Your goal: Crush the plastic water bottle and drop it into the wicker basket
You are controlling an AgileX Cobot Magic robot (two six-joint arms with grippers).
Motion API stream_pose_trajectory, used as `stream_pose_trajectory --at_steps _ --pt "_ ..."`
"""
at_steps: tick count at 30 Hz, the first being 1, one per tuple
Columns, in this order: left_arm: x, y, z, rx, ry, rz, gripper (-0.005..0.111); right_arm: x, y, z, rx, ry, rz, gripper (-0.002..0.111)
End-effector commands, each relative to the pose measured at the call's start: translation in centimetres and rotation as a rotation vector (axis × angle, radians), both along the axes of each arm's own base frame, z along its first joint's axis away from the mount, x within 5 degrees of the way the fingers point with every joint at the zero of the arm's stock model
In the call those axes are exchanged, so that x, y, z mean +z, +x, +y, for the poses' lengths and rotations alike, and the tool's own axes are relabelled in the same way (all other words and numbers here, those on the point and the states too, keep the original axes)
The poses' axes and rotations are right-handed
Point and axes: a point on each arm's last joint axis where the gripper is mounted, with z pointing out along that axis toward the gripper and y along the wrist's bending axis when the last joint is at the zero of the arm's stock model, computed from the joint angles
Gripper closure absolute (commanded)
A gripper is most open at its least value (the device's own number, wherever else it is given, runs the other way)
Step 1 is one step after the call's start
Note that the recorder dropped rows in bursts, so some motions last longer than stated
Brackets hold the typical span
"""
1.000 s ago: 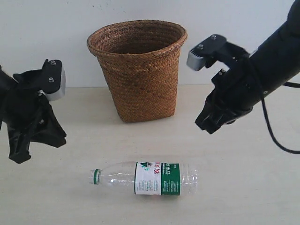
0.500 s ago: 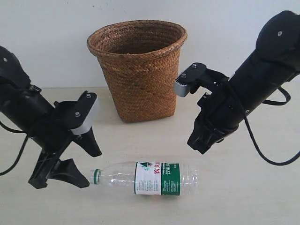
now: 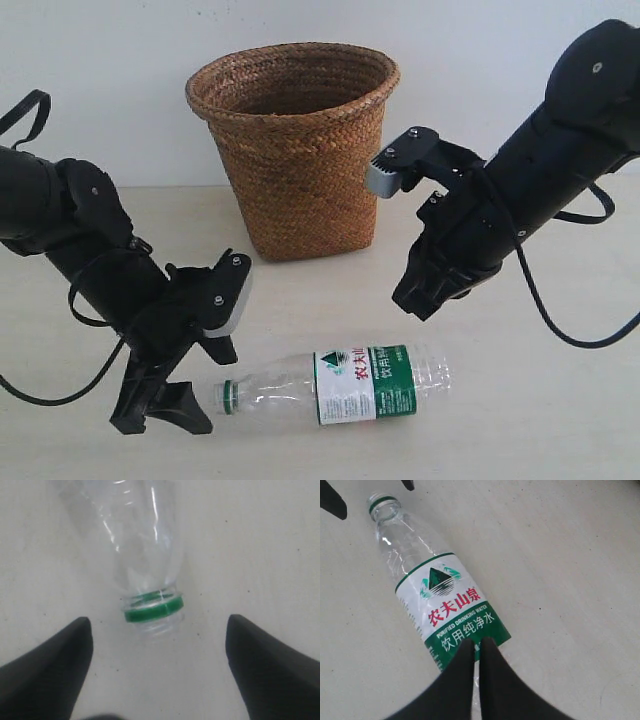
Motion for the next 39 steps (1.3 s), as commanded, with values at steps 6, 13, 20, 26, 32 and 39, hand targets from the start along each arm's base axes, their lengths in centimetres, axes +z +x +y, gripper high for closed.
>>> stream_pose_trajectory --at_steps 6,13,20,26,32,39 --pt "0.1 -0.4 -1.0 0.083 -0.034 0.063 0.036 -1.2 0.3 0.4 0.011 -0.009 0.038 0.108" --pt "-0.8 0.0 -2.5 0.178 -0.028 0.003 0.036 -2.1 0.6 0.5 0.011 -0.019 0.063 0.108" --pt "-1.3 0.0 -2.5 0.177 -0.019 0.016 0.045 -2.5 0.6 0.5 0.011 -0.023 0.073 0.108" --pt "-1.3 0.0 -2.5 0.168 -0.015 0.012 0.098 -2.4 0.1 0.4 0.046 -0.036 0.115 0.108" --pt "-1.4 0.1 -2.4 0.156 -0.005 -0.01 0.102 -2.5 -1.2 0.6 0.222 -0.024 0.185 0.108" --pt "-1.4 0.3 -2.4 0.159 -0.006 -0.031 0.102 -4.2 -0.2 1.6 0.175 0.041 0.164 0.108"
